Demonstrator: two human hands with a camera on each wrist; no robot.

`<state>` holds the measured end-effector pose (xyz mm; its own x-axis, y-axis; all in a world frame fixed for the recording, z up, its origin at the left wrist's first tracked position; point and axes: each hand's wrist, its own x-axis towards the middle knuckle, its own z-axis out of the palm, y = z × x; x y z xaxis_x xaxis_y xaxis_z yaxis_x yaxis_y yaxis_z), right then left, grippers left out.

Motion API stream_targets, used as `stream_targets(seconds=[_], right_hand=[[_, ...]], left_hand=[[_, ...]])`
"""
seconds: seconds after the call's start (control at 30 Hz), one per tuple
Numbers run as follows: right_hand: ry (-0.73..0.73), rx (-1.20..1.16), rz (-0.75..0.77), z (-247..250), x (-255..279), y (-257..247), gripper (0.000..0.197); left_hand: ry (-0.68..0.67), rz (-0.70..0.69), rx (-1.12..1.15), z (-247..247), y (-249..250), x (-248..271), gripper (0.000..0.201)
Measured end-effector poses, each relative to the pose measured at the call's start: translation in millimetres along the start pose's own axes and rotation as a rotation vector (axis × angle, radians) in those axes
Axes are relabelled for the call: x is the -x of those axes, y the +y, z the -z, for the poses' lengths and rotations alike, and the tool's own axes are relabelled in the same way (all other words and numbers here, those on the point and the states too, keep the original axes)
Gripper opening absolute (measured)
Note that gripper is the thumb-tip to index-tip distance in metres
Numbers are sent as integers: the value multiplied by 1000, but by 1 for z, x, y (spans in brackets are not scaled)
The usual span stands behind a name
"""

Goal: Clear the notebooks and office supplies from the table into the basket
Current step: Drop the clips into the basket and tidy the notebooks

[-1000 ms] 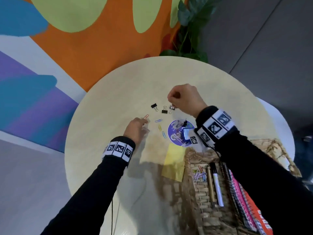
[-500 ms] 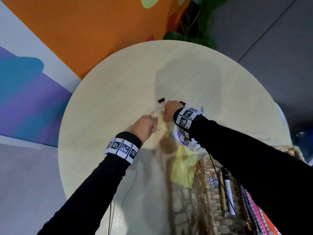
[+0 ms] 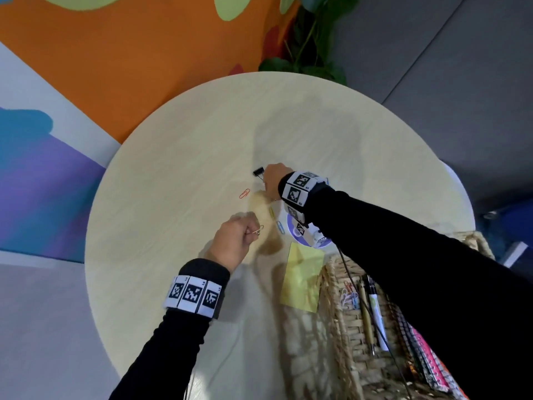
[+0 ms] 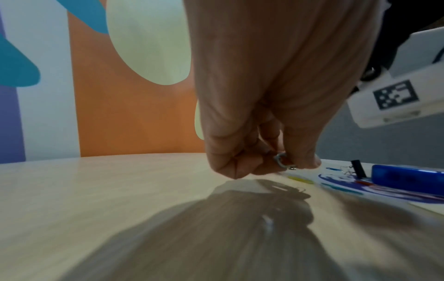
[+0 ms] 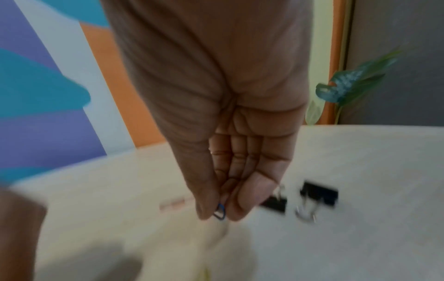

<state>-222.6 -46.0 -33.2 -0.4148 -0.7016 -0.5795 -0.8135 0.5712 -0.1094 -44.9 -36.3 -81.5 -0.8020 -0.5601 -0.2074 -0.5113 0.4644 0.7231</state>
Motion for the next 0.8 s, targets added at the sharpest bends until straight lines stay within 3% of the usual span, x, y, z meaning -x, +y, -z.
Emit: stream_targets(seconds=[0.03,0.2,0.37,0.53,0.7,0.8], right_hand=[[17,-32,3,11,12,1,15],[235,-236,105,45,126,45,18],[154,-292,6,-2,219,102,11],[-41,-172,-133,-75,214,122,16],[-49,-119,-169,-112,193,122,27],[-24,-178,-171,-117,195,133,44]], left_hand=[[-4,-1,12,-4,2,4,5],[3,119,4,-9,26,17,14],[70,89,40,2,69,22,18],[39,0,16,18,136,34,19],[-160,-77,-184,13,186,57,19],[-290,-111,-293,-13,199,63,18]])
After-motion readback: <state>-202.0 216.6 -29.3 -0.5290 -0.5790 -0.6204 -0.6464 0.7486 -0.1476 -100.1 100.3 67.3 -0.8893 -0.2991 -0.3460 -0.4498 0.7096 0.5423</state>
